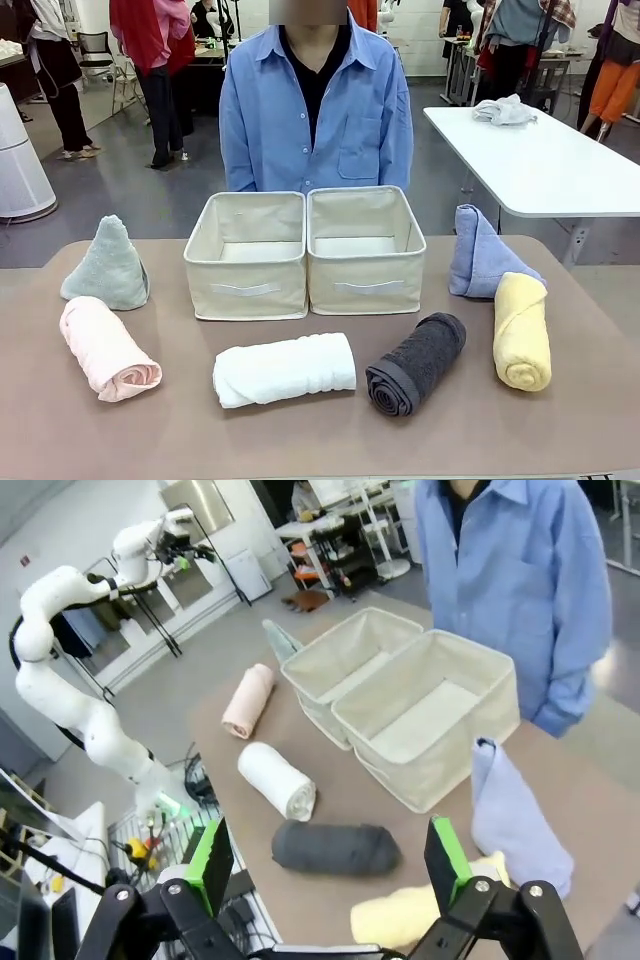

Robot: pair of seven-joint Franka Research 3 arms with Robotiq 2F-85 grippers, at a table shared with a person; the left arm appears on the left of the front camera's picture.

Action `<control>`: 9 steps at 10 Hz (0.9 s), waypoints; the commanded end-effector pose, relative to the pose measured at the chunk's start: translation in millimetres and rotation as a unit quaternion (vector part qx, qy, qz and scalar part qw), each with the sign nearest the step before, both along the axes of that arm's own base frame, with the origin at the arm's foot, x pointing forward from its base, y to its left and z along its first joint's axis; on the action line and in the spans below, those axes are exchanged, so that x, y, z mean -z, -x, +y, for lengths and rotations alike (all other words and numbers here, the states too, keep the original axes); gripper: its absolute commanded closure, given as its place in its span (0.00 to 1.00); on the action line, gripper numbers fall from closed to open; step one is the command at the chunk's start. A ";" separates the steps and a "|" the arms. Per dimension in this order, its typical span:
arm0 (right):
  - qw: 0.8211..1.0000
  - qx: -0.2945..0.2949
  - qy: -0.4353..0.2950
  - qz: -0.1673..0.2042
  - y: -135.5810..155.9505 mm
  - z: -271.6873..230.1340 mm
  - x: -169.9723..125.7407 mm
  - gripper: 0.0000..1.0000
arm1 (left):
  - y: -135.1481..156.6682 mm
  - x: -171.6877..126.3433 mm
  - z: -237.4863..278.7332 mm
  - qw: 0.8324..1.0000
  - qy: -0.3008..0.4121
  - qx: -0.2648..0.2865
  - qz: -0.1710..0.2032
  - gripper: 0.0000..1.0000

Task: Sort the towels based on their folding style.
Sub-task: Pick up one triangle-folded towel and place it in the left Fabric basket.

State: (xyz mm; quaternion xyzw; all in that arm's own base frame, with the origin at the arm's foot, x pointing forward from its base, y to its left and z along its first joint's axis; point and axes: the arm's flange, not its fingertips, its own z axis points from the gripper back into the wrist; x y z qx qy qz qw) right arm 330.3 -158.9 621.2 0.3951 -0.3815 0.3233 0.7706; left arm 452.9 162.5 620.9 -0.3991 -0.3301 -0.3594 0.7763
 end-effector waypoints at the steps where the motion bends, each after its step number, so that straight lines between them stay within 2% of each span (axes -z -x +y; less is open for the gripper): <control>1: 0.998 -0.001 0.063 0.002 5.4 7.6 6.5 0.00 | 3.1 -1.9 4.7 1.000 -0.020 0.011 -0.003 0.00; 7: 0.996 -0.021 0.085 0.017 19.1 6.2 8.1 0.00 | 21.7 2.8 11.6 0.996 -0.086 0.020 0.016 0.00; 8: 0.997 -0.008 0.077 0.017 18.2 -0.8 6.6 0.00 | 14.7 2.9 16.2 0.998 -0.057 0.006 0.015 0.00; 9: 0.997 -0.008 0.077 0.017 18.2 -0.8 6.6 0.00 | 14.7 2.9 16.2 0.998 -0.057 0.006 0.015 0.00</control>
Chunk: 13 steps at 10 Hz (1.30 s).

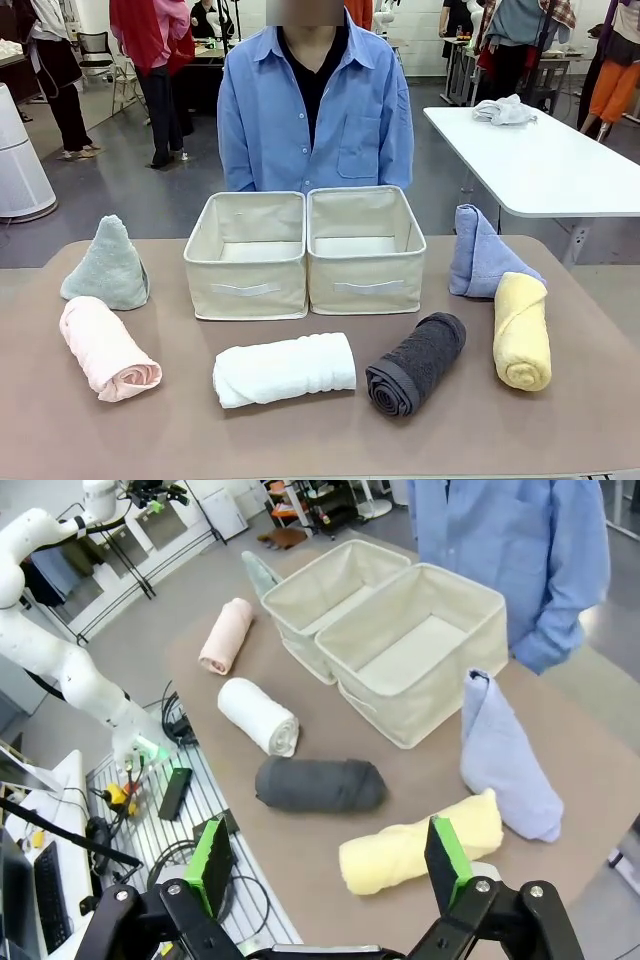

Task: Sort the towels based on their folding style.
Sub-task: Pick up one triangle-folded towel and place it in the left Fabric basket.

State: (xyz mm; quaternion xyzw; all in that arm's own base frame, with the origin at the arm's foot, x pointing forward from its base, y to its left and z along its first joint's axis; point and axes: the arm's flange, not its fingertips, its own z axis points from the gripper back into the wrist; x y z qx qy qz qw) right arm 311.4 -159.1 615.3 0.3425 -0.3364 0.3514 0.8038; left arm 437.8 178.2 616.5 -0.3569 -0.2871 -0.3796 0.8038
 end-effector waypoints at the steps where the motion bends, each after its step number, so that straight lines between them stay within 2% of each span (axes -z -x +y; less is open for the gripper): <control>1: 1.000 0.001 -0.002 -0.002 -0.8 -0.7 0.6 0.00 | -0.4 -1.6 0.4 1.000 0.008 -0.003 -0.004 0.00; 13: 1.000 0.001 -0.002 -0.002 -0.8 -0.7 0.6 0.00 | -0.4 -1.6 0.4 1.000 0.008 -0.003 -0.004 0.00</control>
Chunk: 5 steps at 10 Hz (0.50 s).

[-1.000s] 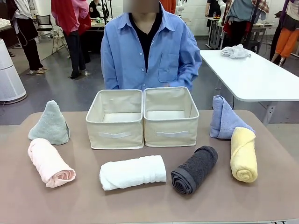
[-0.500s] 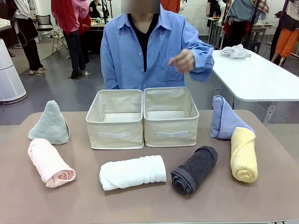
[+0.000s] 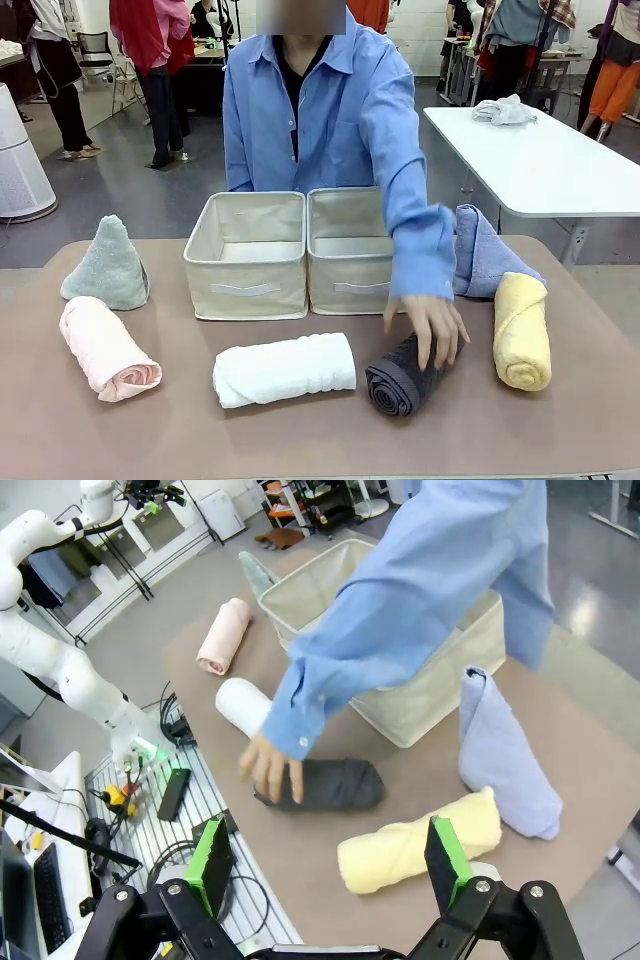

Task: Sort the towels based on their folding style.
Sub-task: Pick up one triangle-folded towel and place it in the left Fabric basket.

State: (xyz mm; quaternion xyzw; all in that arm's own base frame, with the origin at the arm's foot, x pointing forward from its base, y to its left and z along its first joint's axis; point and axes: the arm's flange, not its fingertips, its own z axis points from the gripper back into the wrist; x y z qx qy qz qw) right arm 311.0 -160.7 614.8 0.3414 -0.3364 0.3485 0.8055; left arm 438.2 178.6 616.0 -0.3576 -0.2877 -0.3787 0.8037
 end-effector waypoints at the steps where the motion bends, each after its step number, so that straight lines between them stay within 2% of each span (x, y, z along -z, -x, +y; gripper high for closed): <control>1: 1.000 -0.002 -0.003 -0.003 -1.1 0.9 0.2 0.00 | 0.0 -2.0 0.0 1.000 0.007 -0.002 -0.004 0.00; 5: 1.000 -0.002 -0.003 -0.003 -1.1 0.9 0.2 0.00 | 0.0 -2.0 0.0 1.000 0.007 -0.002 -0.004 0.00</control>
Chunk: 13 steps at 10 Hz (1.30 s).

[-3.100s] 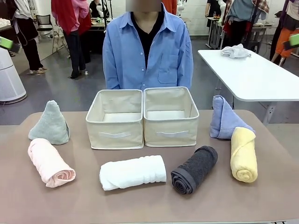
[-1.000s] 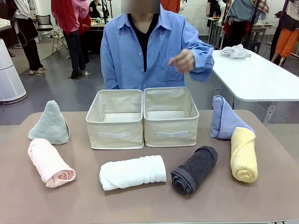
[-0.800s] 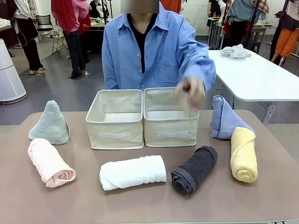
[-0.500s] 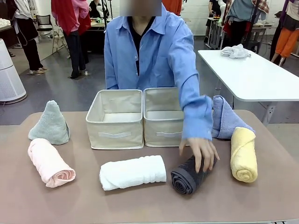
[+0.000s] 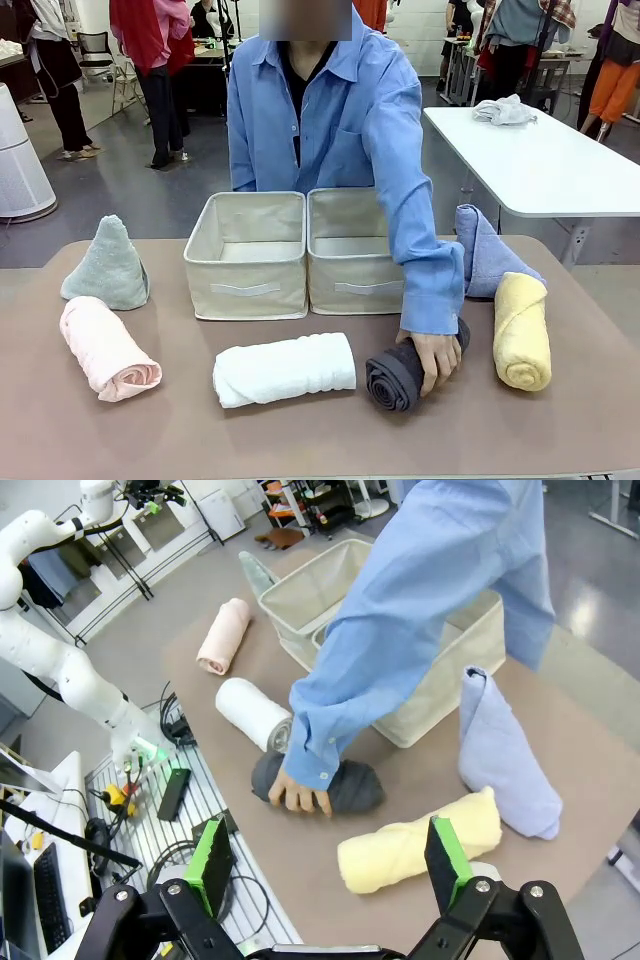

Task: Sort the towels based on their folding style.
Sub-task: Pick up one triangle-folded towel and place it in the left Fabric basket.

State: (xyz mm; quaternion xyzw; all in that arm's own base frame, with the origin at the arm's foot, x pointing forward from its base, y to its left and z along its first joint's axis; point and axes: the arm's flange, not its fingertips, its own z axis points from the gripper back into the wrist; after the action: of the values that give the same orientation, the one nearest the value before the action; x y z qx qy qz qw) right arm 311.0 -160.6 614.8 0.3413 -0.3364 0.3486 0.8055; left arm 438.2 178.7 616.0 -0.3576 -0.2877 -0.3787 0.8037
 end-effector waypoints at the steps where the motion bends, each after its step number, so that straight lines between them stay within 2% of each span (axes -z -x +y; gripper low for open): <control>1: 1.000 -0.002 -0.003 -0.003 -1.1 0.8 0.2 0.00 | 0.0 0.0 0.0 1.000 0.000 0.000 0.000 0.00; 2: 1.000 -0.002 -0.003 -0.003 -1.1 0.8 0.2 0.00 | -8.0 -0.6 -22.8 0.994 -0.074 0.074 -0.017 0.00; 3: 1.000 -0.002 -0.003 -0.003 -1.1 0.8 0.2 0.00 | -18.5 5.4 -52.6 0.973 -0.168 0.145 -0.056 0.00; 4: 1.000 -0.002 -0.003 -0.003 -1.1 0.8 0.2 0.00 | -31.5 11.7 -76.3 0.960 -0.211 0.169 -0.068 0.00; 5: 1.000 -0.002 -0.003 -0.003 -1.1 0.8 0.2 0.00 | -40.0 18.7 -98.1 0.940 -0.252 0.212 -0.087 0.00; 7: 1.000 -0.002 -0.003 -0.003 -1.1 0.8 0.2 0.00 | -48.4 52.7 -143.1 0.874 -0.353 0.311 -0.123 0.00; 8: 1.000 -0.002 -0.003 -0.003 -1.1 0.8 0.2 0.00 | -51.2 70.9 -159.6 0.856 -0.382 0.316 -0.149 0.00; 9: 1.000 -0.002 -0.003 -0.003 -1.1 0.8 0.2 0.00 | -54.8 88.7 -171.2 0.841 -0.395 0.336 -0.150 0.00; 10: 1.000 -0.002 -0.003 -0.003 -1.1 0.8 0.2 0.00 | -60.9 101.6 -178.9 0.843 -0.396 0.334 -0.147 0.00; 11: 1.000 -0.002 -0.003 -0.003 -1.1 0.8 0.2 0.00 | -66.8 113.1 -183.1 0.861 -0.371 0.322 -0.129 0.00; 13: 1.000 -0.002 -0.003 -0.003 -1.1 0.8 0.2 0.00 | -68.7 118.9 -179.4 0.881 -0.355 0.278 -0.145 0.00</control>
State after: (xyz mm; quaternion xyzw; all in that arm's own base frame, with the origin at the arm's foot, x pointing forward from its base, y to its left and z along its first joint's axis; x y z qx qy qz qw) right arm 311.5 -159.8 615.5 0.3399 -0.3357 0.3489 0.8063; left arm 508.1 -4.2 491.8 -0.0570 -0.1040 -0.7303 0.6727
